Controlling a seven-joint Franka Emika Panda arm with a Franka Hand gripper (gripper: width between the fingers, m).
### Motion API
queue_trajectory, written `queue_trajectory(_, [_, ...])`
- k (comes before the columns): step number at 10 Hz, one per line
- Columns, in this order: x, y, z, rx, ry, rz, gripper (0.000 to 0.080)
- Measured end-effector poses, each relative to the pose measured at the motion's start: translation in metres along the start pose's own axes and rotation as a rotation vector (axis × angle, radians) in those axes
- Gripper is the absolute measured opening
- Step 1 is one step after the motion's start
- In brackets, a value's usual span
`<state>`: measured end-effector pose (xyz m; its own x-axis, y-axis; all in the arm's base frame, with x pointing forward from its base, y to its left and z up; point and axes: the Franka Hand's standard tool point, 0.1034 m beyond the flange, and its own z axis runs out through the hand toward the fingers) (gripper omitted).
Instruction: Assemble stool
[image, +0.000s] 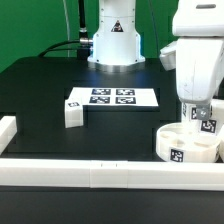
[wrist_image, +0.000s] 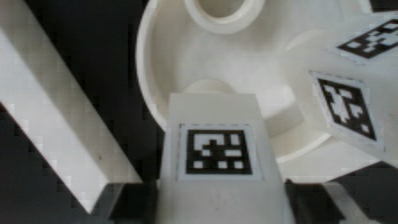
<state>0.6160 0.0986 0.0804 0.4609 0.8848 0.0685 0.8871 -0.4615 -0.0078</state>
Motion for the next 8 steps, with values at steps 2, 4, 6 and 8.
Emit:
queue_trajectory(2, [0.0002,-0.0001,0.0000,0.001,0.001,0.051,0.0337])
queue_trajectory(4, [-0.0002,-0.0002,0.0002,0.005,0.004,0.197,0.0337])
queue_trajectory(6, [0.0025,-0.0012,-0.0007,0.013,0.013,0.394,0.0338])
queue_trajectory(8, [0.0064,-0.0003,-0.0021,0.004,0.025,0.505,0.0338])
